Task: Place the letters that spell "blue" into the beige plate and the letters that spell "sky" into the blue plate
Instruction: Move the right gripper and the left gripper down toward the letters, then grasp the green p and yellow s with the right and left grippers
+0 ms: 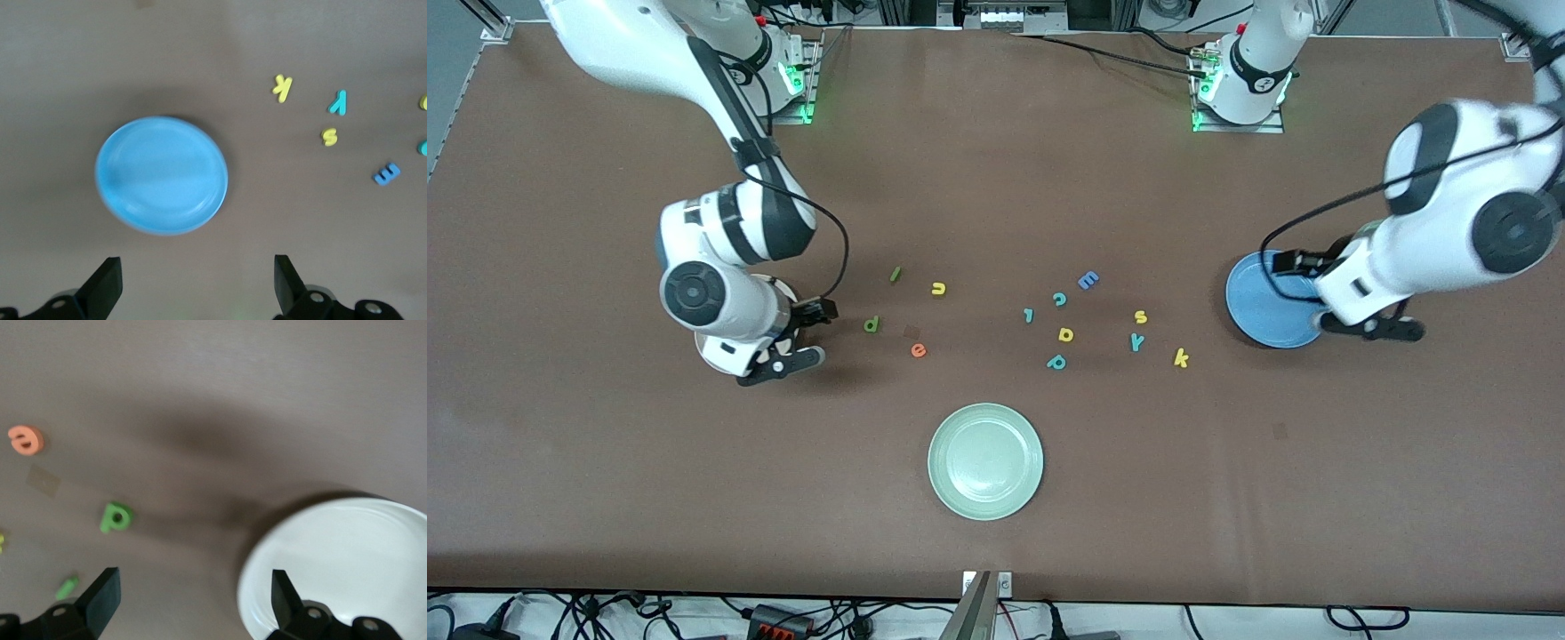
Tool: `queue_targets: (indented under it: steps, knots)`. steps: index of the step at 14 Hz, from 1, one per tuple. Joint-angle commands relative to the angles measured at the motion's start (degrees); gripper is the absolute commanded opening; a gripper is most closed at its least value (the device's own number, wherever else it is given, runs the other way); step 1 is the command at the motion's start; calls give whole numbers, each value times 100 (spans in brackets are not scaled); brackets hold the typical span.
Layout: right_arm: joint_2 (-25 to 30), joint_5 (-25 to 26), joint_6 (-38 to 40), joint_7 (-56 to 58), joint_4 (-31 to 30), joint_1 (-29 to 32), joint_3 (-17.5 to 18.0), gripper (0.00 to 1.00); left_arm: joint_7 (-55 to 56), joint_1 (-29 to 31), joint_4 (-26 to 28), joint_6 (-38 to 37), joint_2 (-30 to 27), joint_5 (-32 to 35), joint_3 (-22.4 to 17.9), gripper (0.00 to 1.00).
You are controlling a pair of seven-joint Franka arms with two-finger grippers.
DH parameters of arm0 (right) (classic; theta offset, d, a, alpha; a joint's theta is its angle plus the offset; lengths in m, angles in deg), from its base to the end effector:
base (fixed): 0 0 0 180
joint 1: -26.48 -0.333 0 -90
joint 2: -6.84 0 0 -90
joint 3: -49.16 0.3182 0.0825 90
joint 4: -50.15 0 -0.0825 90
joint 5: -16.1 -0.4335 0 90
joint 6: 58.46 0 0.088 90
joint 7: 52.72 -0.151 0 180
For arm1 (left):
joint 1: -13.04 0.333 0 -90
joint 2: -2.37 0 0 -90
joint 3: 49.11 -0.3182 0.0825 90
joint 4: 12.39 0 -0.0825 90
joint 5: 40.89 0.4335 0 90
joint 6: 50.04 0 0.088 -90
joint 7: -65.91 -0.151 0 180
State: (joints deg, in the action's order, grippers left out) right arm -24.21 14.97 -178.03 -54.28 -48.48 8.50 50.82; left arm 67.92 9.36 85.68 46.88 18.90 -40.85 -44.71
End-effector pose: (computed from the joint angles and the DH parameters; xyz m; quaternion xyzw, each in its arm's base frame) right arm 0.6413 0.2300 0.1858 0.9847 0.1496 -0.0894 0.0007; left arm 0.6301 -0.0872 0.3390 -0.9867 0.0525 0.1536 0.0028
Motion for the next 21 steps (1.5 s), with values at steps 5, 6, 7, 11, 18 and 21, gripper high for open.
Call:
queue_targets:
  steps: [5,6,7,11,18,21]
  knots:
    - [-436,-72,-690,-1547,1,-566,-34,100,720,-659,-60,1241,904,-75,17,100]
    - [-463,-72,-707,-1688,-8,-610,-34,98,931,-843,-60,1382,1001,-75,17,100]
    - [-550,-72,-716,-1777,-8,-645,-34,91,1194,-975,1,1488,1080,-75,25,100]
    - [-683,-72,-901,-1970,-8,-697,-34,79,2040,-1328,1106,3223,1107,-31,17,100]
    - [-841,-72,-989,-2068,-69,-795,-34,63,2067,-1372,2120,5154,1371,-22,43,98]
    - [-832,-80,-954,-2059,-78,-786,-34,54,2128,-1363,2120,5136,1380,-22,174,95]
